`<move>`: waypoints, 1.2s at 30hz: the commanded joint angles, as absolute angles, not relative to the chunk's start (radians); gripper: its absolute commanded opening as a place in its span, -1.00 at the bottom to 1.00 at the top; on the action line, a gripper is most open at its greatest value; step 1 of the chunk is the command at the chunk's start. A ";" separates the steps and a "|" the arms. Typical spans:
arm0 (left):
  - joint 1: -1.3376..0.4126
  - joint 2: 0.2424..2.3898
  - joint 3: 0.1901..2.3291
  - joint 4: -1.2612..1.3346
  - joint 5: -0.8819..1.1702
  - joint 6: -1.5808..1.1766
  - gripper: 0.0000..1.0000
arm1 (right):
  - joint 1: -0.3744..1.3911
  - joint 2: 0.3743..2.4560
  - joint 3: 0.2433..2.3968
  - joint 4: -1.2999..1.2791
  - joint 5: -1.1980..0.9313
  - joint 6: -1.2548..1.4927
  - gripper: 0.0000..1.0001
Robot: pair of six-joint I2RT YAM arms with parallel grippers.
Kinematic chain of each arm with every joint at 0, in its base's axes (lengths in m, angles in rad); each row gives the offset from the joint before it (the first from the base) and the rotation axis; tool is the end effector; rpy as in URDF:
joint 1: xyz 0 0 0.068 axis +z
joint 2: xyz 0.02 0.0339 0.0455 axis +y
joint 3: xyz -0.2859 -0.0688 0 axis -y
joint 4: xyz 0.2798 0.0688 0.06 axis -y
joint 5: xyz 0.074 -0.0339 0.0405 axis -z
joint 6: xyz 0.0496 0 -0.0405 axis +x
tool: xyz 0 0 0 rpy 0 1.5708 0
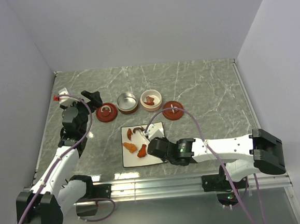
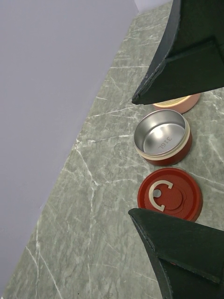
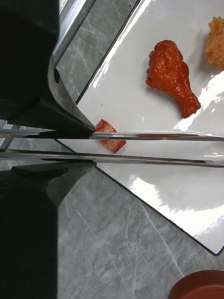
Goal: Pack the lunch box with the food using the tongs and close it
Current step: Pick up the food using the clamp, then place the food into the lunch box
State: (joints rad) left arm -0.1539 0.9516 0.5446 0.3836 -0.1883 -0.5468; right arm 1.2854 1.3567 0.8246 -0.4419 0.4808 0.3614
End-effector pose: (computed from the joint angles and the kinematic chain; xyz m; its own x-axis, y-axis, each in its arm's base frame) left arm 0.2558 -0.0303 0.2878 -0.0019 -0.5166 -0.8562 -0.0414 0.8555 -0.5161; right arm 0.1057 0.2786 0.2050 -0.4928 -0.5660 -0.6610 -0.6450 0.7474 -0.1591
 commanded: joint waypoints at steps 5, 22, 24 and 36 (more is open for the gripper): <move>-0.150 0.927 0.552 0.423 -0.176 -0.563 0.99 | 1.282 1.342 0.862 -0.466 0.520 0.393 -0.38; -0.150 0.933 0.554 0.425 -0.178 -0.563 0.99 | 1.276 1.256 0.920 -0.519 0.620 0.364 -0.41; -0.150 0.933 0.554 0.425 -0.178 -0.563 0.99 | 1.263 1.255 0.933 -0.515 0.621 0.345 -0.41; -0.150 0.937 0.555 0.425 -0.190 -0.561 0.99 | 1.083 1.256 0.994 -0.342 0.525 0.143 -0.41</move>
State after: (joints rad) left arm -0.1539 0.9451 0.5446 0.3832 -0.1886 -0.5468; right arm 1.1316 1.2869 0.9329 -0.4515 0.5419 0.2260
